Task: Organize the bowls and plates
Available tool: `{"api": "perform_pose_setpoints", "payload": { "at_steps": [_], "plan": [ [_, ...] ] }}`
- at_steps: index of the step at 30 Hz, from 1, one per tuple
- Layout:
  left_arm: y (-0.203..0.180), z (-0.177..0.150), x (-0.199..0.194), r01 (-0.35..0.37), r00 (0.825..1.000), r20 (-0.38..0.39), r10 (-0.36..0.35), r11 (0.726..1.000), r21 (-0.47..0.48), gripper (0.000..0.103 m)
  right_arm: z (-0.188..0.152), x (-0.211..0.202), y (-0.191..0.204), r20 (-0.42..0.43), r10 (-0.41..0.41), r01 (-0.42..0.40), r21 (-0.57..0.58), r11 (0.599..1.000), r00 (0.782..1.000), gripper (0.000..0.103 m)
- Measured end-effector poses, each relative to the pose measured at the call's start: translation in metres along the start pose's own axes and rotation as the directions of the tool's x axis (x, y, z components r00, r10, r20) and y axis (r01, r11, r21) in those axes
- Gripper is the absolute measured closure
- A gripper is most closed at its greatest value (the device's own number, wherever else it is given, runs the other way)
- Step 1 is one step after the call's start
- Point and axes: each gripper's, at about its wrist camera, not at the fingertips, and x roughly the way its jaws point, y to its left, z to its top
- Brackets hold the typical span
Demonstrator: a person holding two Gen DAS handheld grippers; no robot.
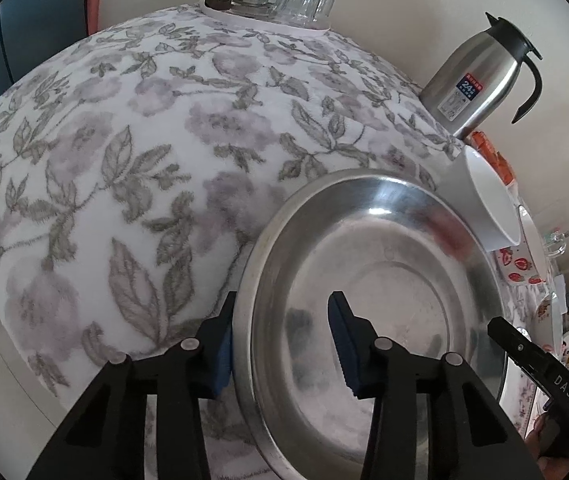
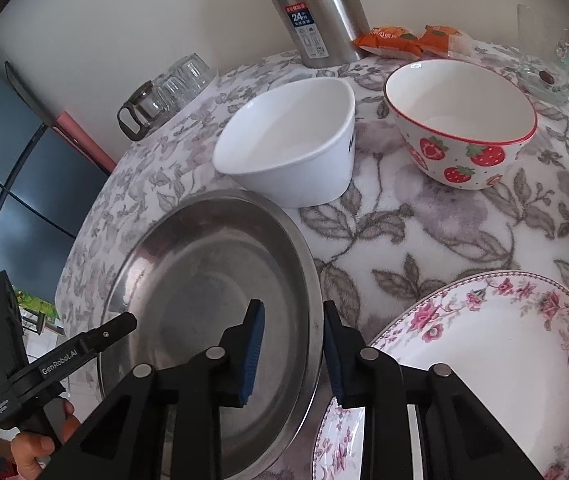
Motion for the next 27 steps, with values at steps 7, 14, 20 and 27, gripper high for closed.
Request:
{"api": "perform_pose_setpoints", "payload": {
  "at_steps": [7,14,20,27],
  "plan": [
    [-0.01,-0.002,-0.019,0.007,1.0,0.03,-0.008,1.0,0.024,0.058,0.0,-0.016,-0.001,0.018,0.002,-0.002,-0.005,1.0,1.0,0.072],
    [-0.025,-0.002,-0.044,0.018,0.997,0.075,-0.022,0.999,0.049,0.058,0.0,-0.04,-0.002,0.06,0.008,-0.008,-0.014,1.0,0.998,0.072],
    [-0.045,0.001,-0.074,0.034,0.991,0.124,-0.043,0.997,0.076,0.058,0.001,-0.072,0.0,0.132,0.01,-0.007,-0.025,1.0,0.991,0.072],
    [-0.082,0.009,-0.107,0.061,0.98,0.179,-0.081,0.992,0.115,0.058,0.0,-0.109,-0.008,0.213,-0.022,0.028,-0.023,0.999,0.977,0.072]
  ]
}}
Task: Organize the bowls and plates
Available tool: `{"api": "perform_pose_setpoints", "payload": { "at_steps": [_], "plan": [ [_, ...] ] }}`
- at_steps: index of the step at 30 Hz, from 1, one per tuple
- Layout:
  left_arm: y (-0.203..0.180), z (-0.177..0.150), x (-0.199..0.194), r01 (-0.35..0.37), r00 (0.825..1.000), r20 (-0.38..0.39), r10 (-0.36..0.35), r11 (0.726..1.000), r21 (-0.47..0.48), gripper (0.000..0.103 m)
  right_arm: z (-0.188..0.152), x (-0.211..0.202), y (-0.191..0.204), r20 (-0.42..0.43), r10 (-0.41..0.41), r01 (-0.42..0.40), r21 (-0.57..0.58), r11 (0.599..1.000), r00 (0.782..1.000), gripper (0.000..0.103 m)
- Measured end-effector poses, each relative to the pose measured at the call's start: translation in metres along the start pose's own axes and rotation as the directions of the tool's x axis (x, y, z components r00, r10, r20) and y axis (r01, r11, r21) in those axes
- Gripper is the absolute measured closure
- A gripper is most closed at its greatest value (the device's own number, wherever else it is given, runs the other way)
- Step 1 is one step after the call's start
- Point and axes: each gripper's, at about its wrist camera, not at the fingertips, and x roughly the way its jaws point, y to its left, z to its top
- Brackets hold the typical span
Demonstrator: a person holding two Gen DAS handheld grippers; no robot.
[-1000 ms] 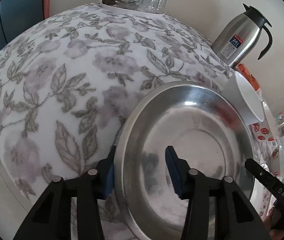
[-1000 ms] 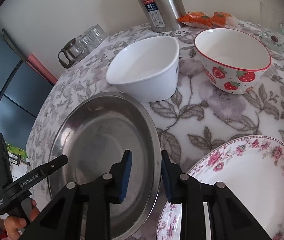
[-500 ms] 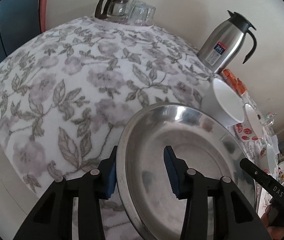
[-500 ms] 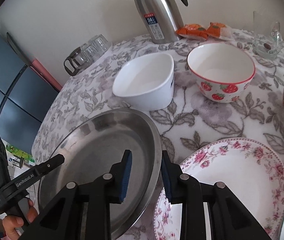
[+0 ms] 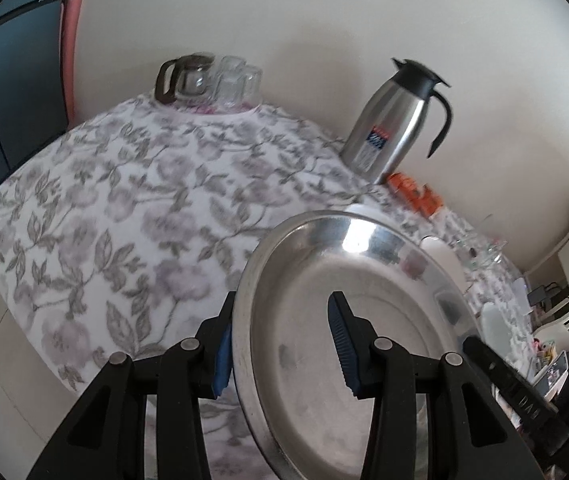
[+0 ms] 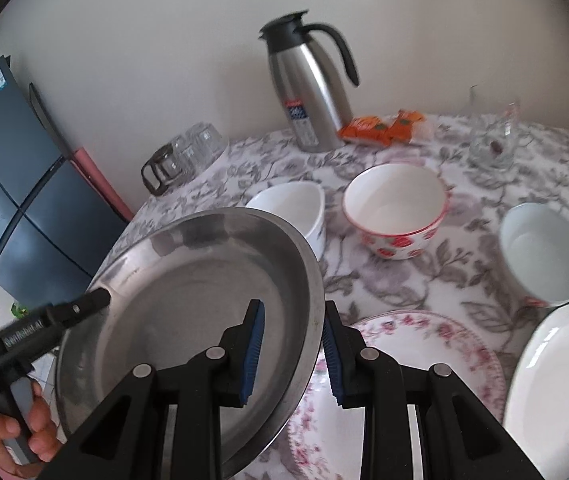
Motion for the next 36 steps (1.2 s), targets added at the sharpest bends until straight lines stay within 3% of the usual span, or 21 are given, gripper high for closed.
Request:
{"api": "perform_pose_setpoints", "payload": {
  "at_steps": [17,26,36],
  "plan": [
    [-0.106,-0.024,0.021,0.071,0.989,-0.14,-0.056,0.992,0.106,0.058,-0.012,-0.063,-0.098,0.086,-0.127,0.103,0.246,0.964,0.988,0.072],
    [-0.133,-0.048,0.046,0.038,0.976,-0.219,-0.001,0.986,0.165,0.058,-0.027,-0.065,-0.13,0.026,-0.179,0.163,0.303,0.939,0.984,0.072],
    [-0.139,-0.067,0.065,0.006,0.963,-0.263,0.051,0.977,0.212,0.058,-0.036,-0.052,-0.14,-0.054,-0.238,0.243,0.282,0.928,0.97,0.072]
  ]
}}
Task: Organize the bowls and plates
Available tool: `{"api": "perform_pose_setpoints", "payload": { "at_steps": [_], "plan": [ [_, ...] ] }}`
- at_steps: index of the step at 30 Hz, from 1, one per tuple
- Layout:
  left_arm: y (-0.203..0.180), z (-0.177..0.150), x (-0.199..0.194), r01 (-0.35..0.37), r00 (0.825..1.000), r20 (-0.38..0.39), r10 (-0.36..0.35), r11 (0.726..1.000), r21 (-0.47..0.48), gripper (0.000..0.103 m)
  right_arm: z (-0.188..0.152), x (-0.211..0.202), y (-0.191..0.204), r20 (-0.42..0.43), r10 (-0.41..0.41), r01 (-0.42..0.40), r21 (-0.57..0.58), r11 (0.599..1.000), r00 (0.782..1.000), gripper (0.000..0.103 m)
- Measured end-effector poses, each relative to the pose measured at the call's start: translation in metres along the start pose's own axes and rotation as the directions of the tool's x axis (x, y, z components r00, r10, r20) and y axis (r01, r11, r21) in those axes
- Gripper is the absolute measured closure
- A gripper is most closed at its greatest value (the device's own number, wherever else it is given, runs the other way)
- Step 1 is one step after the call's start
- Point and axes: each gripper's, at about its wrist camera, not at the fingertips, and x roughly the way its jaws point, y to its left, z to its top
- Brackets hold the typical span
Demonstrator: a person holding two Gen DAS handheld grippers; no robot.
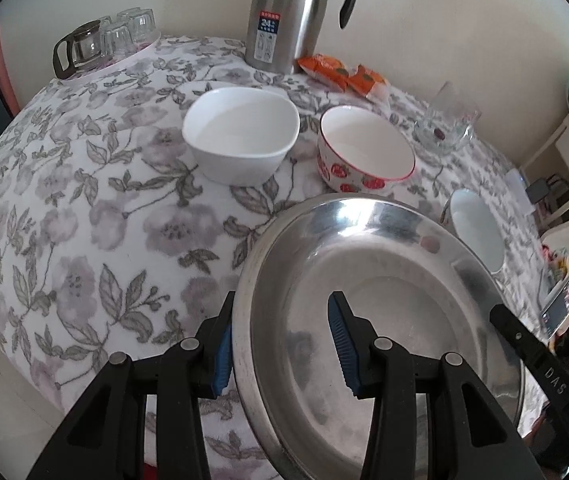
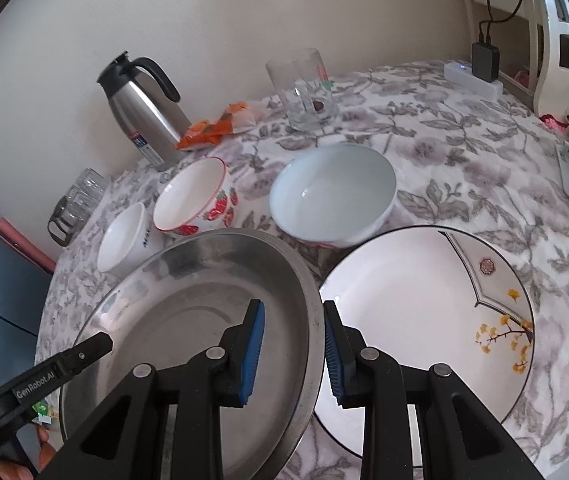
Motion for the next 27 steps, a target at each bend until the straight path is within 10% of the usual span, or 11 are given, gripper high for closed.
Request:
{"api": "perform_pose_setpoints", "payload": {
  "at_steps": [27],
  "plan": [
    [0.01,-0.01,0.035,-0.052,0.988,-0.145,0.048,0.998,-0.021,0.058,-0.008,0.024,0.003,-0.126,-0.058,0.052,-0.053,0.997,0.99,0.07]
  ]
}}
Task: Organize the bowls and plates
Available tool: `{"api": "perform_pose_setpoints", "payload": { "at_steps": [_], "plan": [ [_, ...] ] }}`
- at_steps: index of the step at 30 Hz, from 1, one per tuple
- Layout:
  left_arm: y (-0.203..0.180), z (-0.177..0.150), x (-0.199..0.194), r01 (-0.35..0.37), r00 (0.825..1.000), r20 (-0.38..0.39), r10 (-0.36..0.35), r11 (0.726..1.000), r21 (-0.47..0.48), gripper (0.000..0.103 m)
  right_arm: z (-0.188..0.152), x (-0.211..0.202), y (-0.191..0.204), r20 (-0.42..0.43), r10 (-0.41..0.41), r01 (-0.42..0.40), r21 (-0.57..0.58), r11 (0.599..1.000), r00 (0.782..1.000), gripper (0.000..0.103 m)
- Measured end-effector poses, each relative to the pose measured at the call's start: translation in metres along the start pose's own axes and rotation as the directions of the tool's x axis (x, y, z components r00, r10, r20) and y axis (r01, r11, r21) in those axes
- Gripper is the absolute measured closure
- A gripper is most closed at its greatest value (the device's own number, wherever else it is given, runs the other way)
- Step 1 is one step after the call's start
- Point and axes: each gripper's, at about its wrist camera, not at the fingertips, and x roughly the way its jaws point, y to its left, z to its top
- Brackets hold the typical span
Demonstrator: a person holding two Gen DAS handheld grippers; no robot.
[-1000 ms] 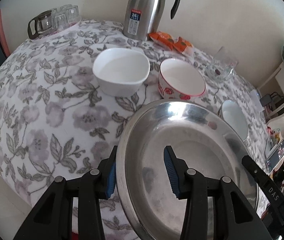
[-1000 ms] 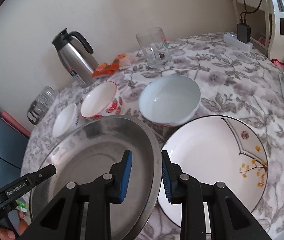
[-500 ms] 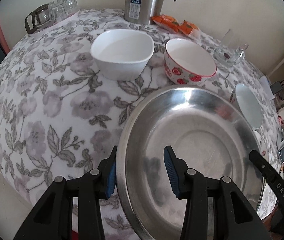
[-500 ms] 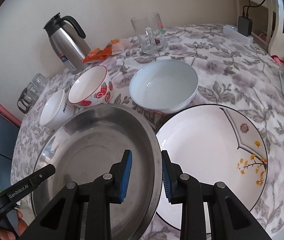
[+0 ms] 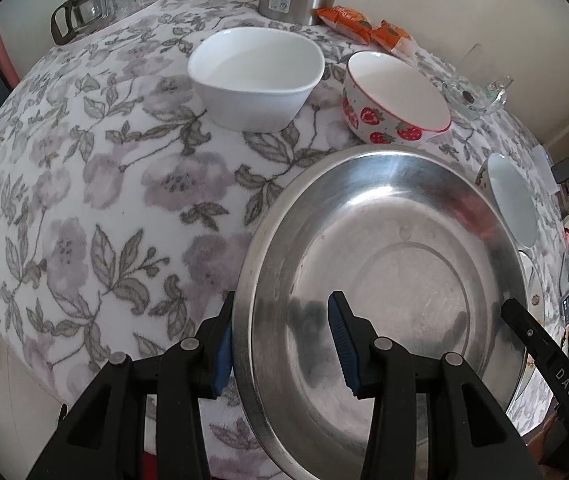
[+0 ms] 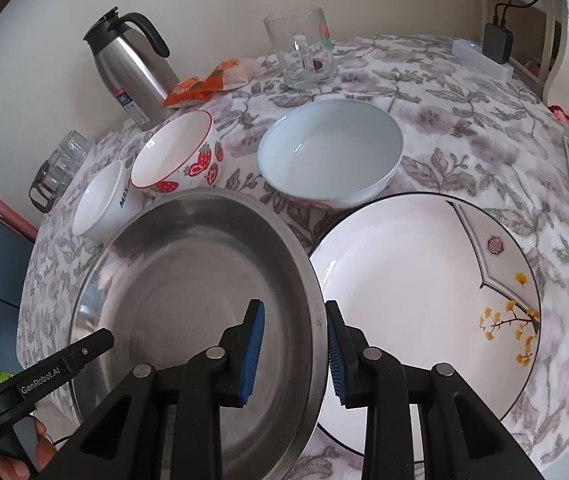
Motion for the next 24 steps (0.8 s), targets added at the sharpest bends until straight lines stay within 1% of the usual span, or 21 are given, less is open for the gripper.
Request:
{"api": "perform_pose_setpoints", "payload": {
  "at_steps": [5,16,24],
  "plan": [
    [0.004,-0.001,0.005,0.0,1.0,-0.028,0.0,1.0,-0.019,0.058,-0.002,0.004,0.003,-0.024,-0.011,0.01,-0.015,1.0,1.0,0.07],
    [0.009,-0.001,0.007,-0.022,0.999,-0.041,0.021,0.999,-0.035,0.058,-0.003,0.009,0.007,-0.058,-0.015,0.013,-0.037,0.999,0.998,0.07],
    [0.009,-0.003,0.009,-0.046,0.998,-0.053,0.045,0.999,-0.021,0.058,-0.005,0.013,0.012,-0.088,-0.032,0.028,-0.056,0.998,0.996,0.07]
  ]
}}
